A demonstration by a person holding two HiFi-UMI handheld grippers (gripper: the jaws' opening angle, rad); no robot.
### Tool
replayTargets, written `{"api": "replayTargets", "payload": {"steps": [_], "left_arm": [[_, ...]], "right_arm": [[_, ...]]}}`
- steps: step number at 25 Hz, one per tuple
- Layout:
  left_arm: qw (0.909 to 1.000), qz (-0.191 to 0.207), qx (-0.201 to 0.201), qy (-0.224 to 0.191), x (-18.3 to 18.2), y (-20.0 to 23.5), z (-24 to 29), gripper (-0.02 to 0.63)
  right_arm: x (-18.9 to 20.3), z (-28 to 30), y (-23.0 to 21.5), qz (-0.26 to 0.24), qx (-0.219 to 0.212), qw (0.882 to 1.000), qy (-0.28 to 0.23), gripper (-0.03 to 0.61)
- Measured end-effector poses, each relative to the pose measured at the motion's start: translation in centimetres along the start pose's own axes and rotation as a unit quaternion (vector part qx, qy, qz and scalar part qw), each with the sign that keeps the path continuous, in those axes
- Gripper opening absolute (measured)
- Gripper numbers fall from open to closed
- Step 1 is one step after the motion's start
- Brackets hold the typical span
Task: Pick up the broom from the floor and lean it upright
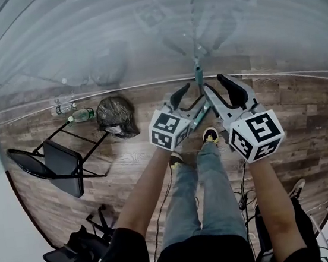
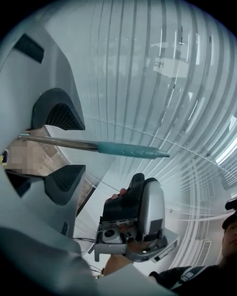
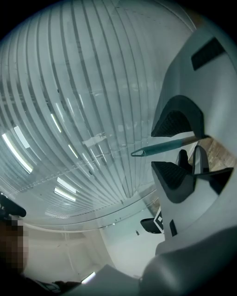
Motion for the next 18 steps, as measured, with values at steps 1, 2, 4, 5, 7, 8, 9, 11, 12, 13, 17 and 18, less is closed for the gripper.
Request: {"api": "replayTargets", "payload": {"steps": [1, 2, 4, 5, 7, 8, 9, 11, 12, 13, 17, 18], "left_arm": [[1.0, -0.004, 0.002, -0.007, -0.2, -0.1, -1.0, 0.233], [0.9999, -0.003, 0.004, -0.011, -0.4, -0.3, -2.3, 0.232], [0.9997, 0.019, 0.003, -0.012, -0.9, -1.1, -5.4, 0.232], [0.9993, 0.033, -0.002, -0.016, -1.4, -1.4, -7.0, 0.232], [0.9979, 0.052, -0.018, -0.034, -3.2, -1.9, -10.7, 0.229], [0.997, 0.058, -0.025, -0.045, -4.2, -2.3, -12.6, 0.223], [0.9957, 0.065, -0.033, -0.057, -5.1, -3.0, -14.7, 0.212], [0.9913, 0.084, -0.05, -0.089, -7.2, -4.9, -19.0, 0.15], [0.9882, 0.09, -0.055, -0.111, -8.5, -6.0, -21.0, 0.122], [0.9849, 0.092, -0.058, -0.135, -10.0, -7.2, -22.9, 0.1], [0.9757, 0.082, -0.062, -0.194, -14.3, -11.9, -31.0, 0.031], [0.9741, 0.079, -0.064, -0.202, -14.8, -12.8, -32.7, 0.022]], "right_arm": [[-0.2, -0.5, 0.0, -0.004, -0.002, 1.0, -0.002, 0.173], [-0.3, -1.2, 0.1, -0.01, -0.004, 1.0, -0.001, 0.173], [-0.8, -3.4, 0.4, -0.027, -0.006, 1.0, 0.005, 0.173], [-1.3, -4.5, 0.6, -0.037, -0.007, 0.999, 0.006, 0.173], [-2.8, -6.9, 1.1, -0.05, -0.013, 0.999, -0.002, 0.173], [-3.7, -8.3, 1.5, -0.054, -0.014, 0.998, -0.007, 0.173], [-4.6, -9.9, 2.2, -0.058, -0.016, 0.998, -0.014, 0.172], [-6.6, -13.8, 3.9, -0.076, -0.011, 0.997, -0.031, 0.164], [-7.7, -16.0, 4.9, -0.088, 0.001, 0.995, -0.044, 0.152], [-9.0, -18.3, 6.0, -0.1, 0.018, 0.993, -0.059, 0.122], [-12.8, -26.0, 11.9, -0.121, 0.063, 0.984, -0.115, 0.037], [-13.5, -27.5, 13.5, -0.127, 0.069, 0.981, -0.127, 0.029]]}}
Point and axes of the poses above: the fingertips, and each gripper's own axes: z forward along the fingers, y to its left, x out of its underside, the point moved 3 cm from there along -z, backward along the fingers, and after that the axes turned 4 degrees about -y, right-handed, at the moved point
